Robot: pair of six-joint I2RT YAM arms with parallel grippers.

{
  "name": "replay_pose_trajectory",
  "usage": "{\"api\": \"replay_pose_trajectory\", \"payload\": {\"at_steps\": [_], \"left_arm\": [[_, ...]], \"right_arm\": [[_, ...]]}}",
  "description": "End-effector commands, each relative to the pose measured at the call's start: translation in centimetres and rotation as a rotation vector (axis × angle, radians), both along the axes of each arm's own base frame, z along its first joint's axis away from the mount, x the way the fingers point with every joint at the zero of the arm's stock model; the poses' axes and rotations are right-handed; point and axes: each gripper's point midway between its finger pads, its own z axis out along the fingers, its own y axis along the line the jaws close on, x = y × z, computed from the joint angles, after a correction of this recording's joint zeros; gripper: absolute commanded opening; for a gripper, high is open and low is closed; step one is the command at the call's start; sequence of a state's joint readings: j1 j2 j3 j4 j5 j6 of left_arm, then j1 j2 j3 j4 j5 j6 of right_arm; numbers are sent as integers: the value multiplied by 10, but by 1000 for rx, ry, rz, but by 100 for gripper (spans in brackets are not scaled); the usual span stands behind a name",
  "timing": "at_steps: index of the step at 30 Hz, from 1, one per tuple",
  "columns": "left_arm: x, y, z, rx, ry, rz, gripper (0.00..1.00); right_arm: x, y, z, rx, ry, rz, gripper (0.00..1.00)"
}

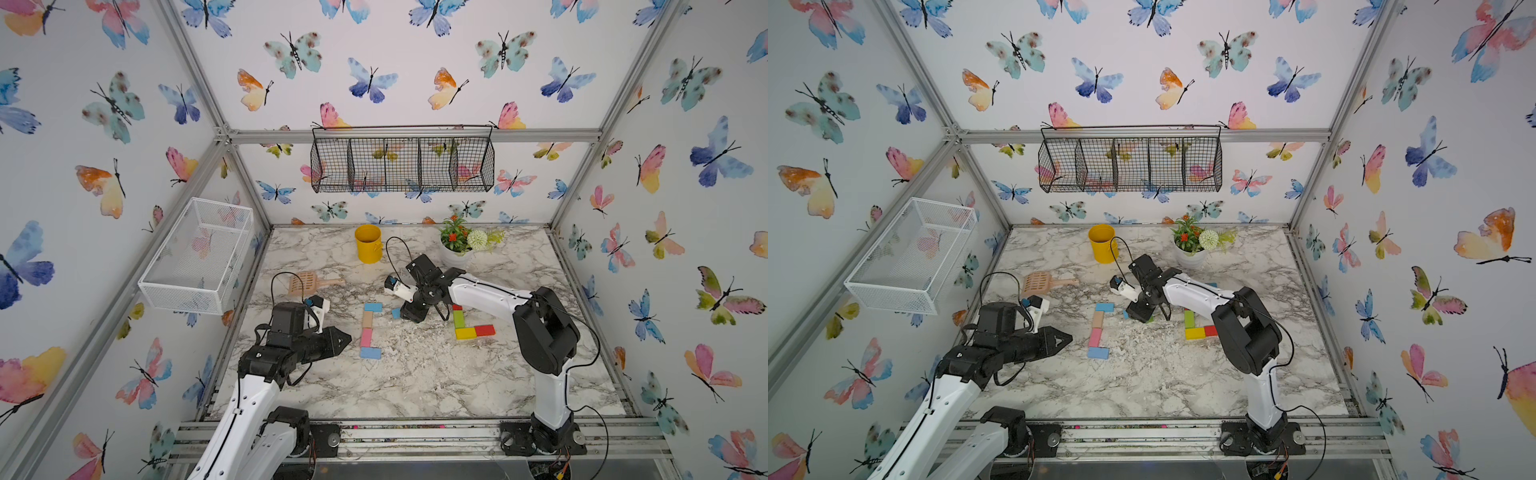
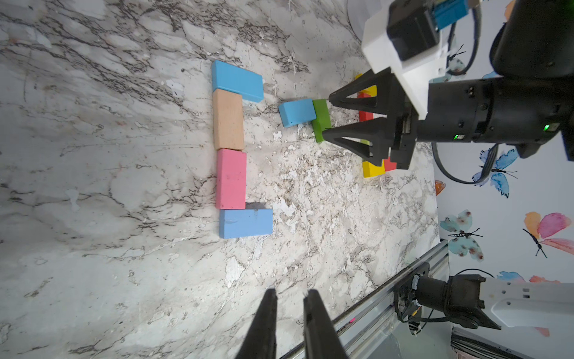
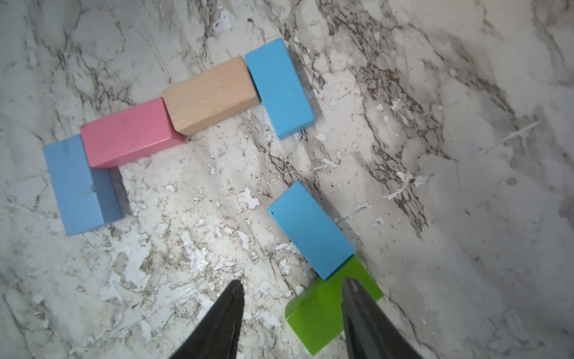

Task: Assemble the letter c with building blocks
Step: Assemble the building block at the center of the board.

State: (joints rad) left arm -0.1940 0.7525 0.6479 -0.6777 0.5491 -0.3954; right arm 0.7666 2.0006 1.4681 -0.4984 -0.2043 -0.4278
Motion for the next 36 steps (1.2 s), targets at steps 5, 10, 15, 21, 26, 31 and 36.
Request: {"api": "replay_pose_trajectory", "payload": {"at_steps": [5, 10, 15, 21, 26, 31, 36], "left_arm": [[-3, -8, 9, -29, -35, -60, 22], [-2, -7, 4, -27, -12, -43, 22], [-3, -7, 2, -30, -4, -42, 22], [-4, -7, 0, -33, 4, -41, 22], [-3, -7, 0, -32, 5, -39, 22], [-4, -8, -2, -34, 18, -43, 22], [-4, -7, -2, -31, 15, -40, 22]], "right_arm": [[6, 13, -8, -36, -52, 173, 59], [11, 20, -15, -45, -16, 172, 63], [6, 24, -18, -41, 37, 187, 64], [5, 22, -24, -57, 43, 189, 68], [9, 23, -27, -51, 26, 175, 71], [10, 22, -37, -69, 26, 187, 68], [6, 19, -50, -97, 56, 194, 67]]}}
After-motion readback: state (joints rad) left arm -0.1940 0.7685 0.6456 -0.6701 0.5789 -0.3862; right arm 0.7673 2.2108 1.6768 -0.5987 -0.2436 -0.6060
